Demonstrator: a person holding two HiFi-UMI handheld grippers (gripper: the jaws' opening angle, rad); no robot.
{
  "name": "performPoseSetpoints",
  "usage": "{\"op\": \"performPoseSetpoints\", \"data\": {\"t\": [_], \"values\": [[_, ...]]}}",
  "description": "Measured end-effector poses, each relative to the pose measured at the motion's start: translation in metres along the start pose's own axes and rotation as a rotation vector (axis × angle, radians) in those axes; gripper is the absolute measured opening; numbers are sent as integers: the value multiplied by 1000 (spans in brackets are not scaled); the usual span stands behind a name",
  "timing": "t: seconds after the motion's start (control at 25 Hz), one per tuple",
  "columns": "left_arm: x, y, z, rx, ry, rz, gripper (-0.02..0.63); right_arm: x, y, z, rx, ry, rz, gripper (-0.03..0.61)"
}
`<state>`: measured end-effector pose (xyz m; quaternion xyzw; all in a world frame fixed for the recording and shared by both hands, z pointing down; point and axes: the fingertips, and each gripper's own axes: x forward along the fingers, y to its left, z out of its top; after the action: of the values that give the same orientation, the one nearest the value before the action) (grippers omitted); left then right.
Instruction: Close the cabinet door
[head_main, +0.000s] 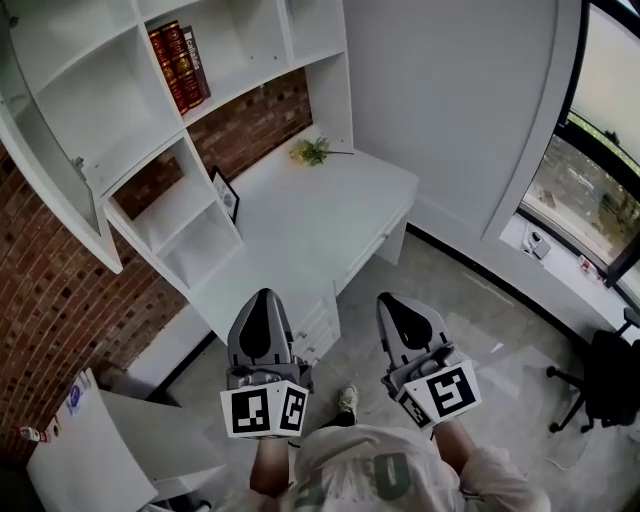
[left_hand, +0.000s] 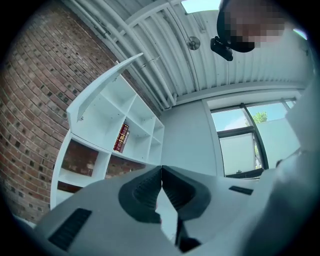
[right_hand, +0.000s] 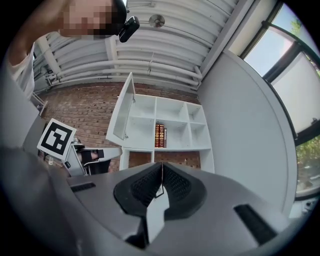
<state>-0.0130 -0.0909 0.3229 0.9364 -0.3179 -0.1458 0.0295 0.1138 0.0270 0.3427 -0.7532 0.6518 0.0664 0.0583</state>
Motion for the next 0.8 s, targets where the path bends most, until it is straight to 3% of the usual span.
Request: {"op": "performPoseSetpoints", "data": {"t": [0.28, 0.56, 0.8], "values": [[85, 51, 5, 11, -47, 2, 14, 109, -16, -1, -15, -38, 28, 17], [136, 71, -2, 7, -38, 24, 14, 171, -34, -9, -2, -31, 61, 17], [157, 74, -12, 25, -25, 105, 14, 204, -48, -13, 11, -29, 152, 17]]}}
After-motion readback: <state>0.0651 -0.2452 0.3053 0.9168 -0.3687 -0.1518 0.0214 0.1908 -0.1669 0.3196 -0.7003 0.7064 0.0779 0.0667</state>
